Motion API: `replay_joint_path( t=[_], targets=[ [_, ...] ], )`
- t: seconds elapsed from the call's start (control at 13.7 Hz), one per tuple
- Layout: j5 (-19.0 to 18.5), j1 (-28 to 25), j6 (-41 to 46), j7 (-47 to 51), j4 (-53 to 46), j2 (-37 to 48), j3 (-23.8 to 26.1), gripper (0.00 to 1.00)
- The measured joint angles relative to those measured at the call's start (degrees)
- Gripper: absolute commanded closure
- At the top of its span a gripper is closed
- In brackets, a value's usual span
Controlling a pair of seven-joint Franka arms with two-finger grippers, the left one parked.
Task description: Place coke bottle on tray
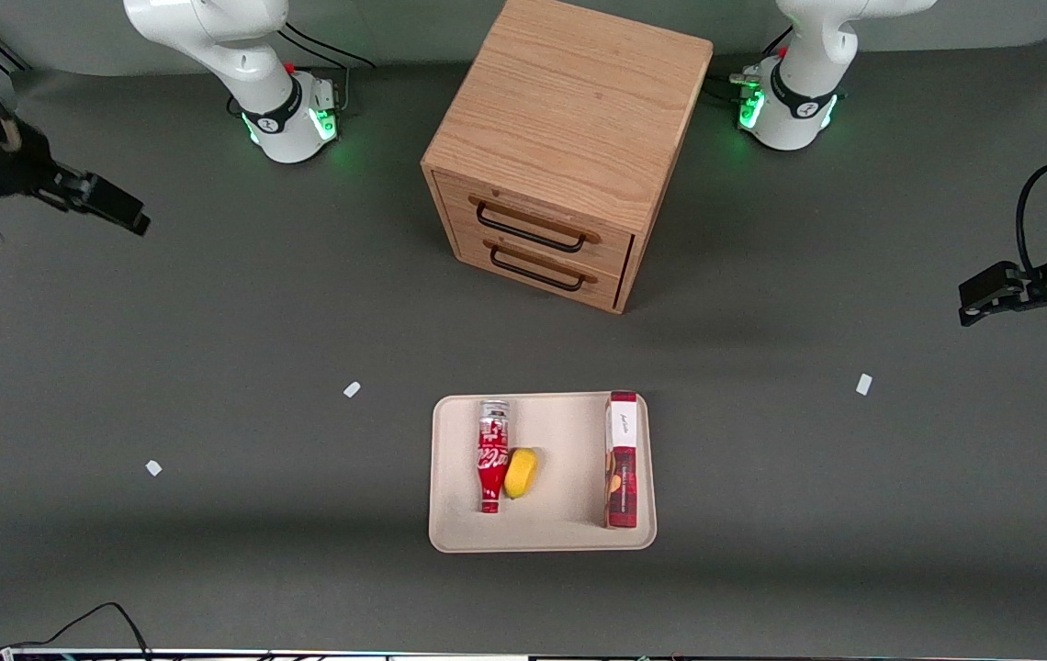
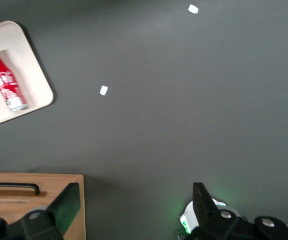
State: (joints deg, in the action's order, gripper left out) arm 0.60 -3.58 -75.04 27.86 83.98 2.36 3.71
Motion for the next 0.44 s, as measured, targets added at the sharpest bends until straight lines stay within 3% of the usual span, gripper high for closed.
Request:
replay_joint_path(
  t=[0.22,0.44],
  targets=[
    [0.2,-0.1,-4.1,-0.3,11.3,6.9,-0.8,0.0],
    [0.2,-0.3,-5.4,-0.3,12.8,7.9,-0.9,0.0]
  ],
)
